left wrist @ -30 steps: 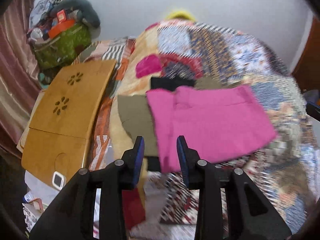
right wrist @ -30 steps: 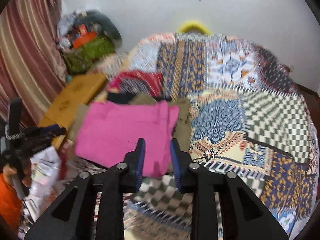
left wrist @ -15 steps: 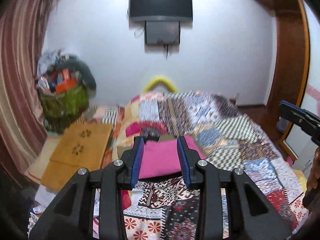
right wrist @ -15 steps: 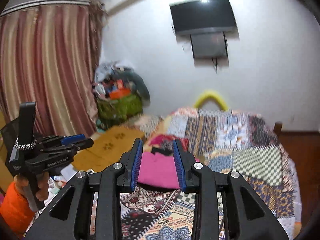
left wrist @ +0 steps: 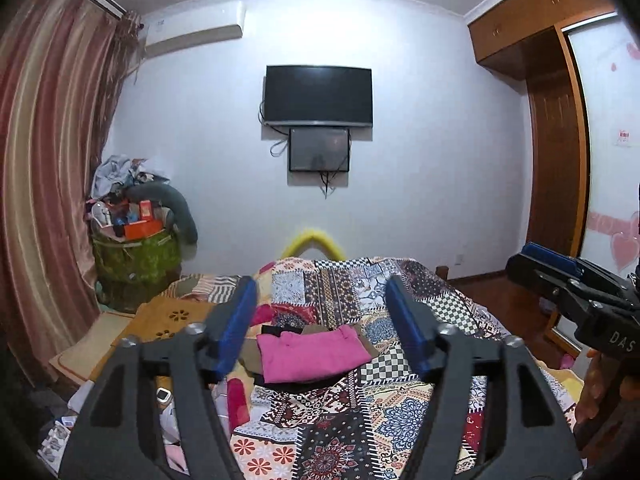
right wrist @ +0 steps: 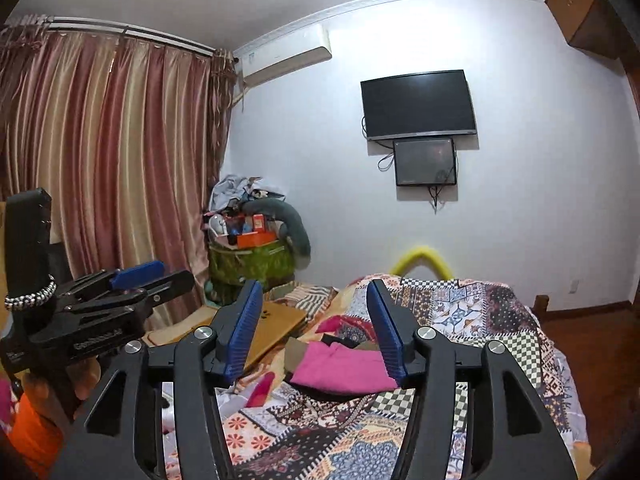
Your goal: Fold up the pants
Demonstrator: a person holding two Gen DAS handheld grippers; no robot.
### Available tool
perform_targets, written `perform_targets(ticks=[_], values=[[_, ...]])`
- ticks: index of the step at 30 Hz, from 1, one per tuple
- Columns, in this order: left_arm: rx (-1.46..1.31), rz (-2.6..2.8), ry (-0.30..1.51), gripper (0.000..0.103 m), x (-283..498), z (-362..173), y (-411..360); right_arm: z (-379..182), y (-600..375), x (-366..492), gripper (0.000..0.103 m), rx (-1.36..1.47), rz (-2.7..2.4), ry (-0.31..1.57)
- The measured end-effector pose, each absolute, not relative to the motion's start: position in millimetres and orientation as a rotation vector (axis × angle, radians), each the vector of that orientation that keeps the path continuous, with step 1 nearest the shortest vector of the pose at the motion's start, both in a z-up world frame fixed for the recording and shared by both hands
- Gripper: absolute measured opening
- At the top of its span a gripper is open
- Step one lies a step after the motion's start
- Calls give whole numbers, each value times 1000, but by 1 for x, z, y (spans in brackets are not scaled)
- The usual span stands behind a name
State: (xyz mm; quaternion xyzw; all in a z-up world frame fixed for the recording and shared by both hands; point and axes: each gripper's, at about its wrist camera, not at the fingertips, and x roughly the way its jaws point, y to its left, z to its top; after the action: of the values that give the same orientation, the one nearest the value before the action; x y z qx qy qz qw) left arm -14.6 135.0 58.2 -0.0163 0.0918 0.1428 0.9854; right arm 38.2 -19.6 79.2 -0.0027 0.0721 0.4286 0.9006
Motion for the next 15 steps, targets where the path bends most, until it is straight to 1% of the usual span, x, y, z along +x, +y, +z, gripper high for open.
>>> perform_targets(ticks=[1,2,3,4,5,7,9,10,15], values=[[-30,290,175,75,-20,59,133,79,-21,36,55,-2,881,148],[-31,288,172,82,-22,59,132,79,-23,35,64,5,874,146],[-33,286,169,89,-24,59,132,79,-25,33,70,9,870,144],[-38,284,167,93,-27,59,132,79,-25,33,80,14,862,143],[-41,283,163,98,-29,59,131,79,-26,32,85,16,854,140],[-44,291,154,101,-32,59,132,78,-26,31,89,16,840,138],[-43,295,153,103,-35,59,129,79,-27,27,97,16,831,141],[-42,295,156,103,-35,59,129,79,-27,26,103,19,824,139],[-52,304,164,103,-35,55,129,76,-28,23,103,13,810,138]])
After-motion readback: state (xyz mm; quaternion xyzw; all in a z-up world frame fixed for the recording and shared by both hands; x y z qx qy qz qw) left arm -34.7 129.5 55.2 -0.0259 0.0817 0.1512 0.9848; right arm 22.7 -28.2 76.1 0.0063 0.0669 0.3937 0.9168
